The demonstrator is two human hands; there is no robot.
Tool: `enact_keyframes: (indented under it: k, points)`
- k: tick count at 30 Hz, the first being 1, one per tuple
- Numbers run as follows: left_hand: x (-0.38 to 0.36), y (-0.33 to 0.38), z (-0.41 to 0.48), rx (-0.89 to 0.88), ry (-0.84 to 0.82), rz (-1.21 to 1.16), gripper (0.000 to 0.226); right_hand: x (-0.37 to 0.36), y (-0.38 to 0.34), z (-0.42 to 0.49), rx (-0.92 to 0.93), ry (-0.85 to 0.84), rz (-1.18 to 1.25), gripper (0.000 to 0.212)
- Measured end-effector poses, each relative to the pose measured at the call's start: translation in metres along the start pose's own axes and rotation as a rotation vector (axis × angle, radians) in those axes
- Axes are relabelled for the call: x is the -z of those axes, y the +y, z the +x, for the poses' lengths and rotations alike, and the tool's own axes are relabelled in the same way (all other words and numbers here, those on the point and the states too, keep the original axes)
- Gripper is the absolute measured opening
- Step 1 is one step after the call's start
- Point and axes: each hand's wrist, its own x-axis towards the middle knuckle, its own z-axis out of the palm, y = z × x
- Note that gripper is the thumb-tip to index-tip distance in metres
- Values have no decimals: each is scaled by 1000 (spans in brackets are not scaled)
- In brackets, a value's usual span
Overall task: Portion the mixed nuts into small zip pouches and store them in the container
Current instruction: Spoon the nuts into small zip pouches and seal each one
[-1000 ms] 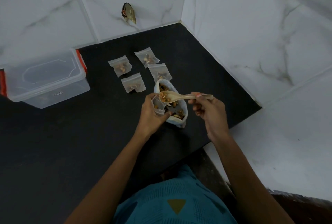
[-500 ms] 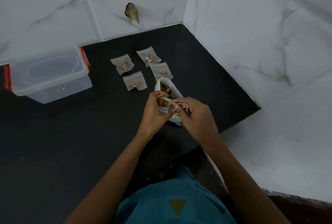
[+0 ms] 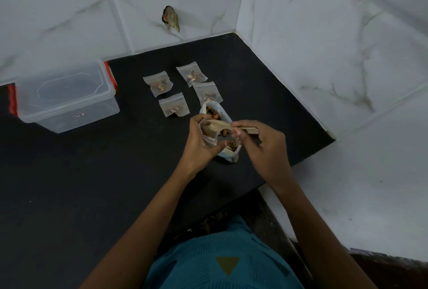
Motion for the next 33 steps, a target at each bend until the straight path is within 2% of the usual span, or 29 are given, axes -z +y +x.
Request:
enact_keyframes:
  k: [3,6,11,13,18,22,24,26,29,31,33]
  points:
    - [-1,1,-1,-10,-13,9,61,-2,2,-1,-6,-47,-15,29]
    - [-1,2,0,-12,-14,15,62,-1,5,-3,86,-21,-59,25]
    - [2,3,2,31,-4,-17,60,-2,14,-6,191,-101,-130,21]
    - [4,3,3,40,6,-8,61,-2,16,-7,141,-53,-69,23]
    - [4,2,3,63,-15,21,64,-2,14,-7,-154,43,123,21]
    - [5,2,6,69,-16,17,63,0,13,-4,-198,79,122,22]
    - [5,4,7,81,-11,7,63,1,11,-3,-171,108,124,23]
    - [6,6,8,96,-1,-3,62,1,10,-3,-54,129,71,21]
    - [7,6,11,83,19,-11,60,-7,15,-9,160,-28,-92,23]
    - [7,6,12,88,10,-10,59,-12,20,-14,131,-81,-96,25]
    - [8,5,12,98,-1,-29,59,-13,19,-13,118,-26,-84,25]
